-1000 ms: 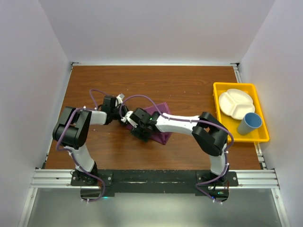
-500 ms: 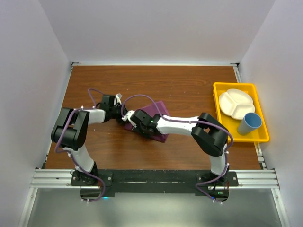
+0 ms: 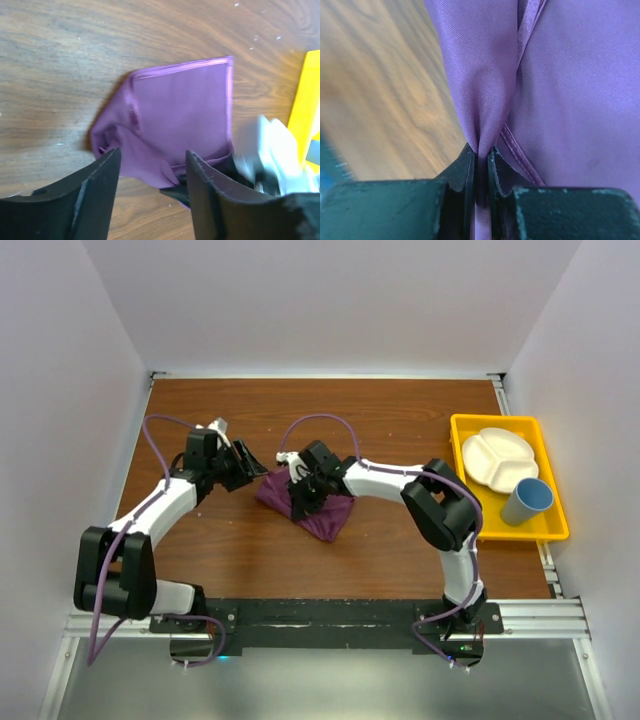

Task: Fold the napkin, place the utensils inside, and roll it up
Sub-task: Roll the napkin with the utensil

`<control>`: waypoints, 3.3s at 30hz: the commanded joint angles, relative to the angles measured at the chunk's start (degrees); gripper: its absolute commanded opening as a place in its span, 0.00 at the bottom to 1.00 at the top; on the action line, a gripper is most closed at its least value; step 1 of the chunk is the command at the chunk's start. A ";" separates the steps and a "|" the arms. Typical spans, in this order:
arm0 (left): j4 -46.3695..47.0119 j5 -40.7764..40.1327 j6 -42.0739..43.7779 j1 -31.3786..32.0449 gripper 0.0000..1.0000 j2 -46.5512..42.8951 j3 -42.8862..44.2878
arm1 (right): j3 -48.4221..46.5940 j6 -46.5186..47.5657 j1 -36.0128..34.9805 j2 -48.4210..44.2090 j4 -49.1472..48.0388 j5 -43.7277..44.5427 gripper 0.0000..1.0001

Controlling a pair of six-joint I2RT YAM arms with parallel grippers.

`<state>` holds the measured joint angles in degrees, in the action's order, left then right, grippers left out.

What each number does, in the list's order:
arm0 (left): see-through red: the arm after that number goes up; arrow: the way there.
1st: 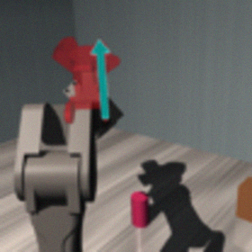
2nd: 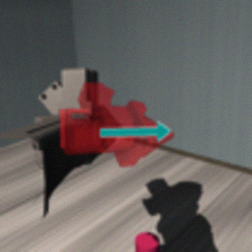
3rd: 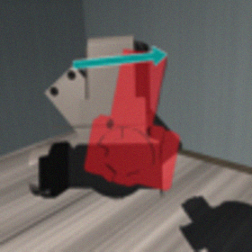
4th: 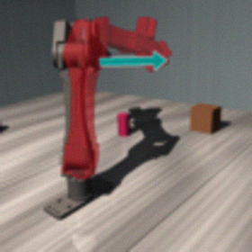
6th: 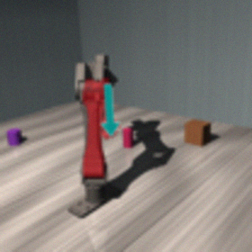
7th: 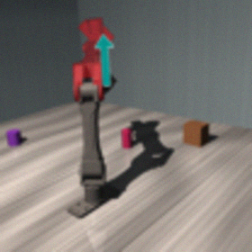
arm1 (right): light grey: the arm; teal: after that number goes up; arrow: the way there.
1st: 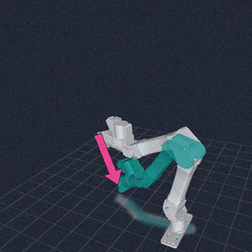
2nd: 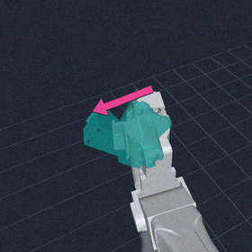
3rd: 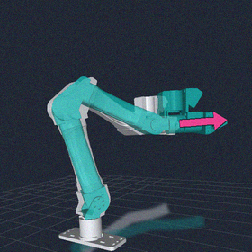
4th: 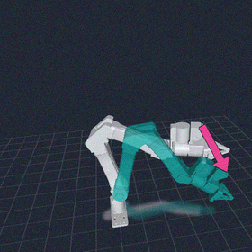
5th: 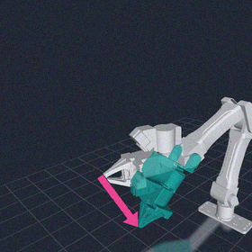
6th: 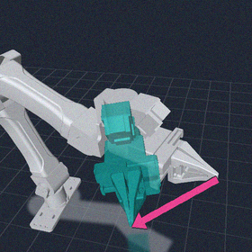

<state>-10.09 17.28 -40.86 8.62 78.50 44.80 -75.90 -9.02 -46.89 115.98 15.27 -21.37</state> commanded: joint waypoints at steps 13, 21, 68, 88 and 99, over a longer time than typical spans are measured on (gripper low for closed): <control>7.36 7.95 -16.62 0.08 0.70 4.28 -8.33 | -5.49 -11.02 8.40 16.64 3.01 -31.55 0.00; 8.51 9.18 -15.66 0.69 0.59 5.98 -7.00 | -7.94 -14.18 8.57 17.87 2.84 -31.37 0.00; 26.26 11.64 5.44 -4.67 0.00 27.06 -7.62 | -16.75 5.67 8.75 2.15 28.94 -7.90 0.65; 23.71 12.96 5.71 -5.55 0.00 27.58 -6.65 | -8.04 0.58 9.98 2.32 23.58 0.60 0.00; 21.95 13.04 5.18 -5.72 0.00 28.46 -5.60 | -11.80 1.80 9.28 -0.22 27.27 7.55 0.34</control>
<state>19.31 37.32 -39.81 4.08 103.61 39.66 -84.05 -9.04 -37.47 118.15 38.57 -20.62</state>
